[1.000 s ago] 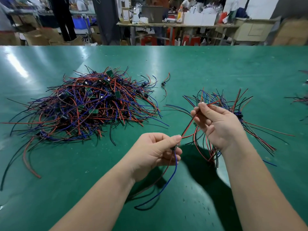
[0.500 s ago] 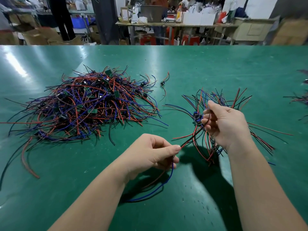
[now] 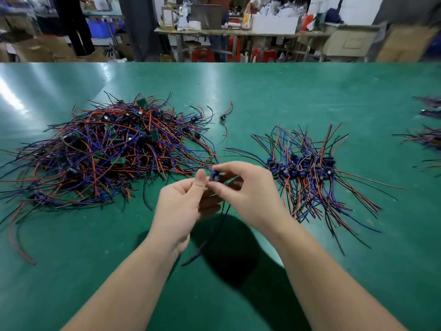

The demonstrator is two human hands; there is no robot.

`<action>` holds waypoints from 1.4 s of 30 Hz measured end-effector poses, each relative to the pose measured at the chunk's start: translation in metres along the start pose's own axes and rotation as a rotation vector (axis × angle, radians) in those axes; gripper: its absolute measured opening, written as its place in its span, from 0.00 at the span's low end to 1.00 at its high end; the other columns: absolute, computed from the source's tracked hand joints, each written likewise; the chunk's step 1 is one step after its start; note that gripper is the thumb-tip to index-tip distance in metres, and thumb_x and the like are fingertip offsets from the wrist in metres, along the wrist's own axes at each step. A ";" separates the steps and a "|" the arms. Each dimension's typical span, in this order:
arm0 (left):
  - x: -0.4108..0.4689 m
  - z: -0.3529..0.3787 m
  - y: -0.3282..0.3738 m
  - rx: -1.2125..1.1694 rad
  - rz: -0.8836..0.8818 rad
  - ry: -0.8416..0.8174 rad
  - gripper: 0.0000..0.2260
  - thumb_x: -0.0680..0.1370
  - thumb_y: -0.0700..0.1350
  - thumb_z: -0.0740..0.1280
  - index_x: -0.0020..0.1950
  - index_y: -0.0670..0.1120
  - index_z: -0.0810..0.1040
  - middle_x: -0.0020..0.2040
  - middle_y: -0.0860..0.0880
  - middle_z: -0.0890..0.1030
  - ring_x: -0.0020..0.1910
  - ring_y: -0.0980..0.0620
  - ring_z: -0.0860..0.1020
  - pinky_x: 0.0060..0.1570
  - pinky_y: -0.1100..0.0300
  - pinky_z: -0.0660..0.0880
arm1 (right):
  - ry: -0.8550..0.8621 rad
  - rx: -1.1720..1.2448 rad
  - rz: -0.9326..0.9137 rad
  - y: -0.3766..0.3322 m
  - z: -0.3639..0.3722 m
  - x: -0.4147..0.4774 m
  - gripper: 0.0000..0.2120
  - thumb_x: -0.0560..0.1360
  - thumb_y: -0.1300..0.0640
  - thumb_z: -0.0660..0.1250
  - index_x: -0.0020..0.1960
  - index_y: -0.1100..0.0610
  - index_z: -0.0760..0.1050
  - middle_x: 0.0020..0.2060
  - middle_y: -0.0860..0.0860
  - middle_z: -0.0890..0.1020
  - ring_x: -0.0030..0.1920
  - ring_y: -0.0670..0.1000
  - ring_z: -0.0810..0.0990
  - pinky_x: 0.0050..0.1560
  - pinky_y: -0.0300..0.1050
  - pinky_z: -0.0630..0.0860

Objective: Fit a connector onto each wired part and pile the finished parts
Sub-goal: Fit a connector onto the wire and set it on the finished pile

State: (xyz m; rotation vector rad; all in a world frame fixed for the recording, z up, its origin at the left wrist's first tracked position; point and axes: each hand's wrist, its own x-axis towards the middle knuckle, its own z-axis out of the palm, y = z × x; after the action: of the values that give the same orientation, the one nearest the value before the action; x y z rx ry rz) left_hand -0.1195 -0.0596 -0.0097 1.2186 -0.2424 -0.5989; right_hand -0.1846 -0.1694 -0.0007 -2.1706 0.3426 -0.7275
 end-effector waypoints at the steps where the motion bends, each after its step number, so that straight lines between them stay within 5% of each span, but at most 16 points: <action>1: -0.001 0.001 0.001 0.004 0.010 -0.029 0.15 0.71 0.54 0.64 0.39 0.43 0.82 0.37 0.45 0.85 0.34 0.51 0.83 0.34 0.59 0.81 | 0.027 0.049 0.028 0.000 -0.002 0.001 0.11 0.70 0.57 0.75 0.52 0.53 0.82 0.43 0.46 0.84 0.43 0.45 0.82 0.49 0.43 0.79; 4: -0.002 0.003 0.004 0.048 0.023 -0.055 0.17 0.73 0.55 0.62 0.44 0.44 0.82 0.41 0.45 0.86 0.36 0.49 0.84 0.37 0.59 0.80 | 0.091 0.307 0.073 -0.002 -0.016 0.004 0.12 0.72 0.65 0.72 0.48 0.49 0.82 0.42 0.45 0.84 0.33 0.49 0.83 0.34 0.42 0.79; 7: -0.001 0.001 0.006 0.147 0.051 -0.003 0.16 0.78 0.54 0.59 0.45 0.44 0.81 0.40 0.47 0.86 0.34 0.51 0.84 0.35 0.61 0.80 | 0.329 0.446 0.029 -0.001 -0.044 0.007 0.11 0.71 0.65 0.72 0.46 0.49 0.81 0.42 0.48 0.85 0.24 0.51 0.80 0.23 0.38 0.74; 11: 0.006 -0.009 0.010 0.256 0.123 0.112 0.16 0.81 0.51 0.59 0.43 0.45 0.81 0.40 0.48 0.85 0.35 0.52 0.84 0.34 0.61 0.80 | 0.632 -0.013 0.202 0.028 -0.082 0.014 0.09 0.69 0.59 0.74 0.42 0.51 0.75 0.40 0.50 0.83 0.27 0.52 0.81 0.27 0.40 0.75; 14: 0.014 -0.023 0.013 0.479 0.267 0.233 0.12 0.81 0.48 0.62 0.42 0.49 0.83 0.38 0.50 0.85 0.35 0.56 0.82 0.36 0.58 0.79 | 0.384 -0.497 0.572 0.060 -0.102 0.012 0.06 0.67 0.60 0.74 0.40 0.59 0.78 0.37 0.56 0.82 0.39 0.57 0.82 0.43 0.47 0.78; 17: 0.019 -0.037 0.014 0.806 0.405 0.346 0.09 0.78 0.50 0.64 0.42 0.52 0.83 0.30 0.57 0.79 0.27 0.62 0.73 0.31 0.62 0.67 | 0.168 -0.570 0.793 0.070 -0.107 0.010 0.11 0.67 0.58 0.75 0.40 0.66 0.80 0.34 0.60 0.82 0.39 0.59 0.82 0.42 0.47 0.79; 21: 0.024 -0.048 0.016 0.997 0.464 0.384 0.07 0.76 0.45 0.66 0.50 0.51 0.82 0.48 0.53 0.81 0.36 0.54 0.74 0.40 0.60 0.69 | 0.217 -0.620 0.798 0.065 -0.104 0.011 0.08 0.67 0.57 0.76 0.35 0.56 0.77 0.35 0.56 0.80 0.40 0.58 0.78 0.39 0.44 0.72; 24: 0.028 -0.056 0.013 1.255 0.457 0.393 0.13 0.76 0.45 0.66 0.60 0.48 0.78 0.62 0.47 0.75 0.59 0.45 0.71 0.59 0.52 0.67 | 0.232 -0.649 0.755 0.061 -0.102 0.009 0.06 0.69 0.56 0.73 0.36 0.56 0.78 0.35 0.56 0.81 0.41 0.59 0.78 0.38 0.44 0.72; 30: 0.037 -0.062 0.001 1.488 0.122 0.248 0.23 0.79 0.51 0.60 0.74 0.53 0.63 0.77 0.43 0.57 0.74 0.44 0.53 0.70 0.46 0.56 | 0.207 -0.684 0.705 0.057 -0.092 0.013 0.05 0.73 0.57 0.70 0.42 0.58 0.81 0.39 0.58 0.82 0.43 0.59 0.77 0.40 0.46 0.73; 37: 0.049 -0.065 -0.001 1.448 0.284 0.384 0.15 0.79 0.45 0.61 0.63 0.50 0.78 0.60 0.47 0.77 0.59 0.44 0.71 0.61 0.48 0.65 | 0.254 -0.655 0.611 0.050 -0.084 0.010 0.10 0.74 0.57 0.65 0.38 0.60 0.81 0.33 0.58 0.81 0.37 0.60 0.77 0.39 0.47 0.77; 42: 0.049 -0.065 0.006 0.946 0.371 0.523 0.09 0.77 0.45 0.66 0.54 0.49 0.84 0.44 0.51 0.84 0.35 0.54 0.77 0.40 0.62 0.70 | 0.342 -0.575 0.405 0.039 -0.066 0.009 0.09 0.72 0.59 0.64 0.38 0.58 0.82 0.34 0.55 0.82 0.36 0.58 0.78 0.38 0.47 0.78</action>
State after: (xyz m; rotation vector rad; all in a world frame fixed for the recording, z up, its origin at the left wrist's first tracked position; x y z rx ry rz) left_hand -0.0457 -0.0335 -0.0328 2.1214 -0.3076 0.2255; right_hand -0.2177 -0.2389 0.0067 -2.3696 1.2602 -0.8316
